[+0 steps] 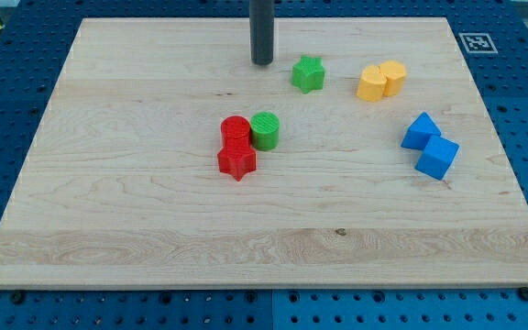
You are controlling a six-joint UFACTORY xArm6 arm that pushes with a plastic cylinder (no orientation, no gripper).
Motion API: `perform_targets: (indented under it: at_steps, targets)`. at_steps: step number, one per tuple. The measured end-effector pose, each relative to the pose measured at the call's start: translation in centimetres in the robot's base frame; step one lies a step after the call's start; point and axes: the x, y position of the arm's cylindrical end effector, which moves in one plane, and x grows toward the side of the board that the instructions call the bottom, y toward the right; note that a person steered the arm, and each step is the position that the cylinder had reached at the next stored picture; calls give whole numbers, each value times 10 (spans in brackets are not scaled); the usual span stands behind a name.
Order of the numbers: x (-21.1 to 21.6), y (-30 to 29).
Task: Move the green star to the top right of the green circle
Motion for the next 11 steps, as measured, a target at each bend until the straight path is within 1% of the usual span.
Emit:
perform_targets:
  at_steps: [1,2,3,4,5,7,8,10,11]
  targets:
    - [-9,43]
    - [11,59]
    - [32,60]
    - [24,57]
    - [28,60]
    - [58,65]
    - [74,72]
    - [99,113]
    - [98,101]
